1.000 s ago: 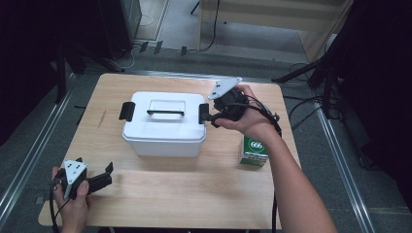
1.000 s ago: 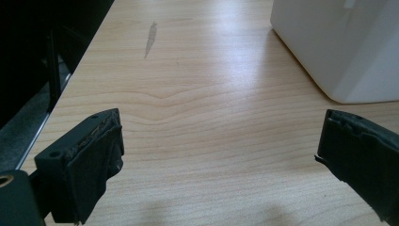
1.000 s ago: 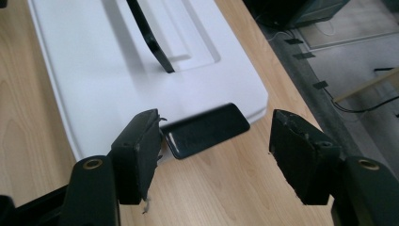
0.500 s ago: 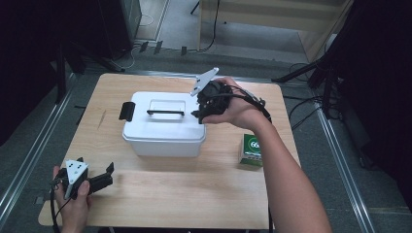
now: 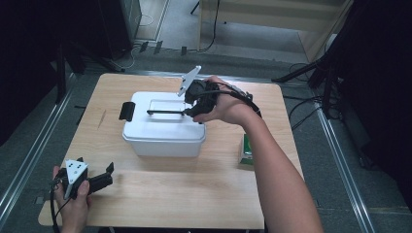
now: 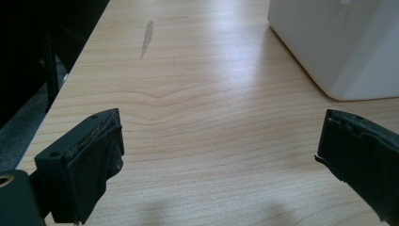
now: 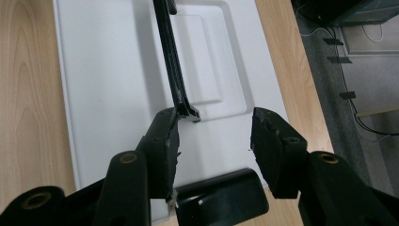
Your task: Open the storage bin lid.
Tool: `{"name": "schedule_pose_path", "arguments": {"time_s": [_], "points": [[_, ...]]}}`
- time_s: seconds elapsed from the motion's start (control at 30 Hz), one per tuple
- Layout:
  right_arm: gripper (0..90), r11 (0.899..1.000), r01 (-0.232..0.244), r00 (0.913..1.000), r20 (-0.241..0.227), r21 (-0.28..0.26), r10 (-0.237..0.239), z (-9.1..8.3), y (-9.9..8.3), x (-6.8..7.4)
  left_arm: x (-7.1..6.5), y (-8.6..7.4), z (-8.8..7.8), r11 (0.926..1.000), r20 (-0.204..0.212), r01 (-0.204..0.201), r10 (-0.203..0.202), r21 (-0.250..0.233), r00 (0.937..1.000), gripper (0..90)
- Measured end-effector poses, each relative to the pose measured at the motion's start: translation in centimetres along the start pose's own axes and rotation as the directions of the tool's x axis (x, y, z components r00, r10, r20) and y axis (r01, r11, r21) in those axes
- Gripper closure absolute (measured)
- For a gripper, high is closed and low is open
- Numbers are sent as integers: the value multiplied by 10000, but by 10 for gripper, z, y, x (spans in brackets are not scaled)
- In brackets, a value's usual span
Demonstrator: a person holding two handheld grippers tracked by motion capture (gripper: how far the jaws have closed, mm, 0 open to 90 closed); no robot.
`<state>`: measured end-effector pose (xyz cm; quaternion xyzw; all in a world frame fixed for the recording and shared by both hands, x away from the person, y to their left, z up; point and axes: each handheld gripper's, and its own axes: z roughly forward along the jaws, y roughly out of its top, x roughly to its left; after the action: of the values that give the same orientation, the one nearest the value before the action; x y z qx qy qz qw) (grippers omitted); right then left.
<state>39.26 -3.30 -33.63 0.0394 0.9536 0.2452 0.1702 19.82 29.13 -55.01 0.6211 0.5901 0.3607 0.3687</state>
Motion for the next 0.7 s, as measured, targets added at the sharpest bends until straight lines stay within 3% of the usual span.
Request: {"name": "schedule_pose_path", "arguments": {"time_s": [0.37,0.7], "points": [[644,9940,871,9946,-615,661,-831,19,19,5,0,0,0,10000,28,28,-28,-29,10000,16],[694,9884,1175,9908,-784,962,-1101,32,31,6,0,0,0,10000,31,7,-7,4,10000,16]]}}
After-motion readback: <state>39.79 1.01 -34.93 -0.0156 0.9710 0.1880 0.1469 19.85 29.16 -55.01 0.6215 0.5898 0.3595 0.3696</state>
